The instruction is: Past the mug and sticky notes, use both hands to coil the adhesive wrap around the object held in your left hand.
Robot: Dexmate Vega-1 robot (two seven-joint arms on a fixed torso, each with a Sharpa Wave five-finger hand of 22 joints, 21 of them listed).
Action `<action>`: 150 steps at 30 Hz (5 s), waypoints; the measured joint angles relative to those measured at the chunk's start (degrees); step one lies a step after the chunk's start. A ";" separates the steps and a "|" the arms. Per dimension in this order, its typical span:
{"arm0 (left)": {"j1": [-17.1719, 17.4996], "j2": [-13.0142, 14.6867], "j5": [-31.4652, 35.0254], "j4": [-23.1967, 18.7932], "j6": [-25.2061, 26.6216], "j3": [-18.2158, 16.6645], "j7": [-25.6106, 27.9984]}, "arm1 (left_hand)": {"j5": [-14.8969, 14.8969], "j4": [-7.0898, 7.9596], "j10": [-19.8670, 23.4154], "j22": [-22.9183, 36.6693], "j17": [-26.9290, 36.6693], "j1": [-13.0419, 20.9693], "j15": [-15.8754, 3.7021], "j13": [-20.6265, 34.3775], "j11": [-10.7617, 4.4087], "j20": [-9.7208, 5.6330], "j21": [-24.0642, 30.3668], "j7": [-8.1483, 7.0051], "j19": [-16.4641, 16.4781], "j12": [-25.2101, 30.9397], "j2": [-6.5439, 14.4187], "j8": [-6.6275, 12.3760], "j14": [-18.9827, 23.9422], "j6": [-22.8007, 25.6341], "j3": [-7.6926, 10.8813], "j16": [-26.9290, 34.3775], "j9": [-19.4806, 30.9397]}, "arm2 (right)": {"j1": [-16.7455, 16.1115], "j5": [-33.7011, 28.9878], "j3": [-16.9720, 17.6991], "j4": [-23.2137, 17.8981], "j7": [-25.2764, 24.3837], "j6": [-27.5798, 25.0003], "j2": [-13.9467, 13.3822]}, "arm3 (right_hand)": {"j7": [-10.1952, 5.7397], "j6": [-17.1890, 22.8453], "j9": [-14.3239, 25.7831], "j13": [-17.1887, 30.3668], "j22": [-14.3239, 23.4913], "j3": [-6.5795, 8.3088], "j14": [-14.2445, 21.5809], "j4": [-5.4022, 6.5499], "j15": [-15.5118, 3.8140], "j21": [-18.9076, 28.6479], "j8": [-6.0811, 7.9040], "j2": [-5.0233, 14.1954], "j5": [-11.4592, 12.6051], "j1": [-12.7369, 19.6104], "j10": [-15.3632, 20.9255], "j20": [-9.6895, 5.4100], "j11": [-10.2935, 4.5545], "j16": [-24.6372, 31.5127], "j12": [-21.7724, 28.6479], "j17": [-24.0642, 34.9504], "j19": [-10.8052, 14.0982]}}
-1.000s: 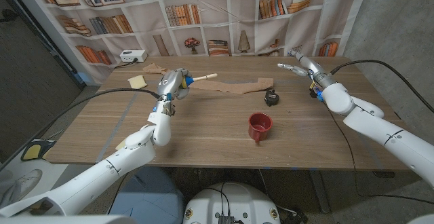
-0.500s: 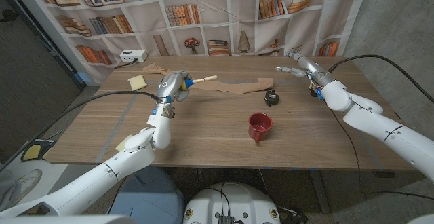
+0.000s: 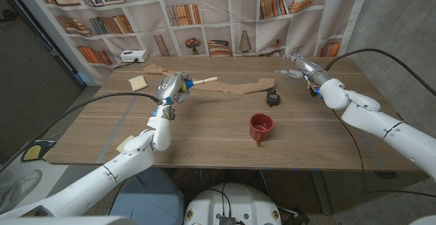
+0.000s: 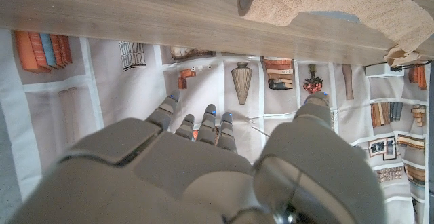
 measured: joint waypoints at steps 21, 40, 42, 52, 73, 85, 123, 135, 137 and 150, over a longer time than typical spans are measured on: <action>0.18 -0.44 0.00 0.10 0.14 -0.11 0.37 | -0.41 0.00 0.05 0.00 -0.26 0.01 -0.01 0.16 -0.33 0.08 0.04 -0.20 -0.08 0.00 -0.01 0.27 -0.01 0.00 0.00 -0.18 0.82 | 3.69 -5.26 -3.54 -1.18 6.22 -4.27 0.17 | 0.29 -2.21 -0.01 -0.01 0.01 0.23 3.69 0.23 1.58 0.69 -0.29 -0.23 0.00 1.28 -2.27 1.39 2.14 1.20 -0.22 -0.28 4.87; -0.60 -0.37 0.30 0.74 -1.13 0.17 0.51 | -0.40 0.00 -0.06 -0.01 -0.43 0.16 -0.01 0.16 -0.41 0.09 0.03 -0.40 -0.08 0.00 -0.16 0.28 -0.01 -0.01 0.00 -0.40 0.89 | 5.97 -8.23 -6.30 0.57 7.84 -4.90 2.85 | 0.20 -3.51 -0.01 0.31 0.16 0.62 7.68 0.96 -0.16 0.48 -0.29 -0.23 0.00 1.28 -2.15 3.57 3.14 2.84 0.46 0.94 6.19; -0.69 -0.33 0.36 0.85 -1.32 0.37 0.32 | -0.40 0.00 -0.06 -0.01 -0.42 0.16 -0.01 0.20 -0.41 0.09 0.03 -0.40 -0.08 0.00 -0.16 0.28 -0.01 -0.01 0.00 -0.40 0.85 | 6.02 -8.70 -6.44 0.72 7.35 -5.04 3.08 | 0.22 -3.49 -0.01 0.31 0.16 0.61 8.69 0.96 -0.11 0.94 -0.16 -0.04 0.00 1.09 -1.33 2.89 3.10 3.33 0.68 1.27 7.49; -1.23 -0.35 0.62 1.46 -2.72 1.12 -0.40 | -0.40 0.00 -0.06 -0.05 -0.42 0.32 -0.01 0.43 -0.40 0.09 0.39 -0.41 -0.09 0.00 -0.32 0.28 -0.01 -0.01 0.00 -0.40 0.79 | 6.88 -9.60 -7.47 1.75 6.62 -5.34 4.46 | 0.58 -1.97 -0.01 0.56 0.16 0.61 9.40 0.95 -0.04 1.15 0.62 0.34 0.00 1.32 -0.04 2.53 3.21 3.86 1.23 1.74 9.48; -1.11 -1.07 0.38 2.53 -2.96 1.62 -0.07 | -0.62 0.00 -0.05 -0.06 -0.70 0.55 0.00 0.30 -0.38 0.09 0.39 -0.48 -0.09 0.00 -0.50 0.28 0.64 -0.13 0.00 -0.86 0.79 | 8.87 -12.18 -10.08 4.64 6.49 -5.84 6.77 | 1.36 -0.31 0.28 1.36 0.15 0.61 10.55 0.95 -1.18 0.80 0.83 0.08 0.00 2.04 5.23 2.74 0.61 4.31 3.42 2.00 9.68; -0.55 -1.19 0.04 2.34 -2.30 1.34 0.33 | -0.62 0.00 -0.06 -0.06 -0.69 0.47 -0.09 0.43 -0.37 0.09 0.39 -0.48 -0.09 0.00 -0.42 0.28 0.71 -0.31 0.00 -0.86 0.68 | 10.39 -13.65 -12.03 6.76 7.07 -5.94 8.08 | 1.58 -0.53 0.27 1.90 0.15 1.02 11.75 1.03 -1.77 0.80 0.83 0.31 0.00 2.26 7.03 1.11 0.86 4.74 3.83 2.27 11.31; -1.10 -1.33 -0.63 2.77 -2.55 1.43 0.12 | -0.62 0.14 0.29 -0.06 -0.68 0.34 -0.09 0.00 -0.29 0.09 0.37 -0.07 -0.09 -0.43 -0.29 0.02 0.69 0.32 -0.32 -0.86 -0.27 | 13.54 -17.55 -16.83 10.97 9.83 -10.67 10.73 | 5.38 4.72 0.13 1.97 0.14 3.99 15.89 -0.65 -0.30 1.15 1.71 2.21 -0.88 8.95 7.72 -3.07 3.43 5.58 3.08 1.55 17.54; -1.26 -1.37 -0.78 2.89 -2.62 1.56 -0.25 | -1.07 0.14 0.28 -0.06 -0.53 0.41 -0.09 0.01 -0.28 0.09 0.37 -0.09 -0.09 -0.73 -0.36 0.02 0.68 0.31 -0.32 -0.86 -0.54 | 14.77 -17.54 -18.07 12.69 11.18 -10.15 11.23 | 7.20 5.54 0.13 1.42 0.00 4.91 18.19 -0.65 -0.02 1.60 1.71 1.94 -1.16 10.73 7.21 -4.11 4.77 5.58 2.48 0.77 20.44; -1.27 -1.38 -0.80 2.90 -2.62 1.57 -0.31 | -1.07 0.14 0.28 -0.06 -0.53 0.41 -0.09 0.01 -0.28 0.09 0.37 -0.10 -0.09 -0.73 -0.36 0.02 0.68 0.31 -0.32 -0.86 -0.54 | 14.92 -17.54 -18.26 12.93 11.31 -10.06 11.33 | 7.20 5.53 0.13 1.42 0.00 4.97 18.21 -0.71 -0.04 1.60 1.71 1.82 -1.16 10.86 7.21 -4.11 4.77 5.58 2.48 0.78 20.44; -1.55 -1.43 -1.09 3.26 -2.64 1.69 -0.70 | -1.07 0.14 0.42 -0.06 -0.54 0.38 -0.08 0.07 -0.20 0.09 0.36 -0.07 -0.09 -0.73 -0.33 -0.22 0.67 0.55 -0.32 -0.86 -0.63 | 16.30 -18.56 -19.93 15.05 11.94 -8.95 12.17 | 7.14 5.58 0.13 1.16 0.07 5.21 17.35 -0.47 -0.23 1.12 1.71 2.04 -1.35 11.53 7.09 -4.39 4.87 4.89 2.03 0.51 19.71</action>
